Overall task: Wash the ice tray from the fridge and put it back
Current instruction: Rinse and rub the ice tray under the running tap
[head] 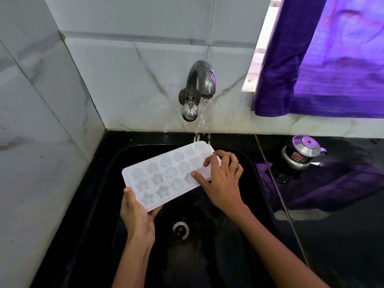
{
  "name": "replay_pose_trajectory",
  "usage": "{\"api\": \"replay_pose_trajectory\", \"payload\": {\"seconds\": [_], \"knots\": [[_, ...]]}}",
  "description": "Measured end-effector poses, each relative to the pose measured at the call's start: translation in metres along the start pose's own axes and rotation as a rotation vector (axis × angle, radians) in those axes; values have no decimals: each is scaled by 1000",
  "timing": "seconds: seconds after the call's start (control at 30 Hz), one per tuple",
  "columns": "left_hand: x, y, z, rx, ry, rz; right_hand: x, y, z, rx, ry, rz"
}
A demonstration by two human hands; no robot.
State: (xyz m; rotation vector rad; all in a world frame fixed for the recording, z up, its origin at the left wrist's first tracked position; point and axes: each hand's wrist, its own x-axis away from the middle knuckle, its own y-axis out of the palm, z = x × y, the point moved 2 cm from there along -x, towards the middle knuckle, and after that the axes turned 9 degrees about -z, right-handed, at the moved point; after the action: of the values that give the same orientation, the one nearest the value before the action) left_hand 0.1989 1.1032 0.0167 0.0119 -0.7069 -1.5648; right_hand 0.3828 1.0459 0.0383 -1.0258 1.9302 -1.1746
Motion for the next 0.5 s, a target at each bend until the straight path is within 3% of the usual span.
{"api": "replay_pose_trajectory", "payload": {"seconds": [0.2,0.5], "knots": [[4,-1,1,7,13,34,9,7,10,75,-119,-231],[-1,-7,3,-11,26,32,5,4,8,162,-146,-232]]}}
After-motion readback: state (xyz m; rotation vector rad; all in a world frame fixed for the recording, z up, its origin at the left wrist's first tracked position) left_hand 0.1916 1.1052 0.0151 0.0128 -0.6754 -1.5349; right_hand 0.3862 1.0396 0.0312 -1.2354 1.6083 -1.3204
